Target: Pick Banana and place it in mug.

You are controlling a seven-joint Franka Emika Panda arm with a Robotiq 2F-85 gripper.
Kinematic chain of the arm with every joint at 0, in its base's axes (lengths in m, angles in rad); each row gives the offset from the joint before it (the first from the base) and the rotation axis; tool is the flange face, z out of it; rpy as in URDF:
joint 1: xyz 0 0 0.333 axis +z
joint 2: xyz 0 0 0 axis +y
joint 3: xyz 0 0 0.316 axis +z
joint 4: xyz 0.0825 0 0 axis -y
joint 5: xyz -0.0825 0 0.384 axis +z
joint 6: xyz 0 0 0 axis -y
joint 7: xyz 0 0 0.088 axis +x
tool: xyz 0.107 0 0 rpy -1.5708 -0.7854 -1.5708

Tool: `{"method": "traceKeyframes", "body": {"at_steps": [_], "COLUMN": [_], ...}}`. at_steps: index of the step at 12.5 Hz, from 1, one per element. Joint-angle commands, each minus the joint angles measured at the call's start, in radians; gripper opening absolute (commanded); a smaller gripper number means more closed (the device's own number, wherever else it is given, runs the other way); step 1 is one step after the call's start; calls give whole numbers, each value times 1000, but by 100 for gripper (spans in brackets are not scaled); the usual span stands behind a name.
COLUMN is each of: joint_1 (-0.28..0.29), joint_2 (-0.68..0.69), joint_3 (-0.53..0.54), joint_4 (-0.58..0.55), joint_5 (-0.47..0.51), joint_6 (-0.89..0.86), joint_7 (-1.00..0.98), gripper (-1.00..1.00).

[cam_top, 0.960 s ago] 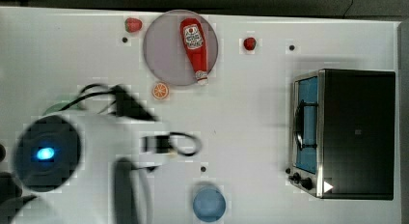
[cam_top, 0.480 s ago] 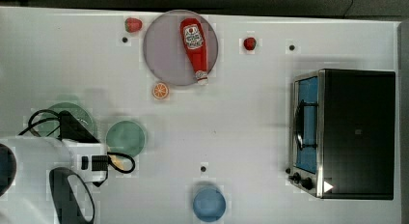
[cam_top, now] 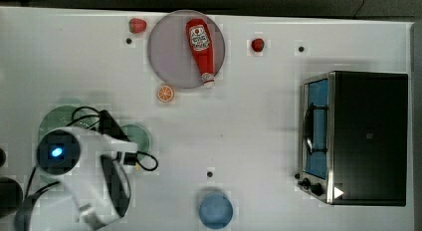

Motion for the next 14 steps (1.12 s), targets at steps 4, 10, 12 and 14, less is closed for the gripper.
{"method": "traceKeyframes", "body": {"at_steps": [4, 10, 12, 14], "joint_1": [-18, -25, -35, -41], "joint_2": [126, -9, -106, -194], "joint_3": [-13, -35, -62, -115], "joint_4": [2, 21, 53, 110], "joint_5": [-76, -73, -73, -73], "joint_6": [169, 78, -43, -221], "joint_7": [81, 81, 81, 49], "gripper": [40, 100, 100, 100]}}
